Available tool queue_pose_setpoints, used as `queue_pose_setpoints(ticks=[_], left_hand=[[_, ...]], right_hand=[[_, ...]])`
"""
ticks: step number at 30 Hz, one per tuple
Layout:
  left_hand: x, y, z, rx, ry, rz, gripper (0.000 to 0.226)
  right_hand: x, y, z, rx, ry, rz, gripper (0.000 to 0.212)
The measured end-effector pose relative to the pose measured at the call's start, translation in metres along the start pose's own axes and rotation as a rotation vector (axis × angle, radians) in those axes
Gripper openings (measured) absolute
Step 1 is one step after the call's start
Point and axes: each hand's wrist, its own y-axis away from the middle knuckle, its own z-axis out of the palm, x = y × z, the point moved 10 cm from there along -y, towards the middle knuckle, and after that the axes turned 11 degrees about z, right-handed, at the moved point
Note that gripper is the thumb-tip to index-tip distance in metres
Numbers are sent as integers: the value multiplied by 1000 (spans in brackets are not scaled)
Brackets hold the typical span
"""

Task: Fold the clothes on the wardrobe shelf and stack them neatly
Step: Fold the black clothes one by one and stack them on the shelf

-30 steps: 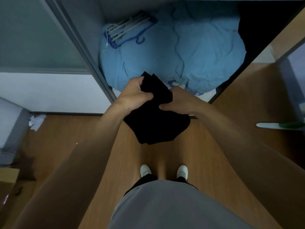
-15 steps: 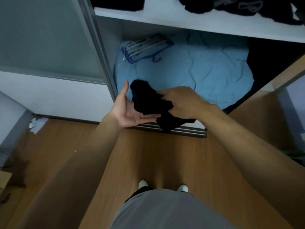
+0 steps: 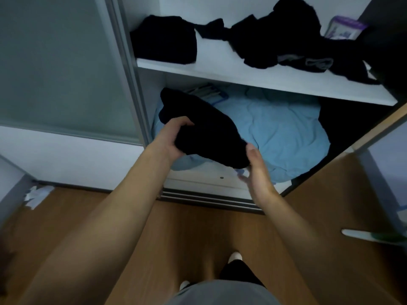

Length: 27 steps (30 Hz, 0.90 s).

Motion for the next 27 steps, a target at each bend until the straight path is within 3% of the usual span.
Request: queue_pose_setpoints(ticks=[2,4,7,10,12,14,17,21,27], left_hand=[[22,-9,8,-17,30,46,8],[43,-19,17,-59,70,95,9],[64,-34,33,-150,92,141,17],[83,-55,40,-156,28,172,12],[98,-77,38,-121,-63,198,19],[114,-101,36,-90,-147,204,17],[140,-138,36,-25,-332,200,23],[188,-178,47,90,-512,226,18],[304,-222,70,331,-565,567,29]], right_hand=[[34,-21,9,-131,-301,326,81],[39,-32,37,-391,-503,534,95],[-21,-51,65,-649,-718,485,99],[-105,-92,51,-558,-797,254,82],[-152,-120,35,-453,-690,103,75],[-195,-142,34,-467,-549,-1,71],[-234,-177,55,-524,-269,20,63],[-277,-246,67,-382,-40,-61,34],[-339,-330,122,-431,-249,-100,34]])
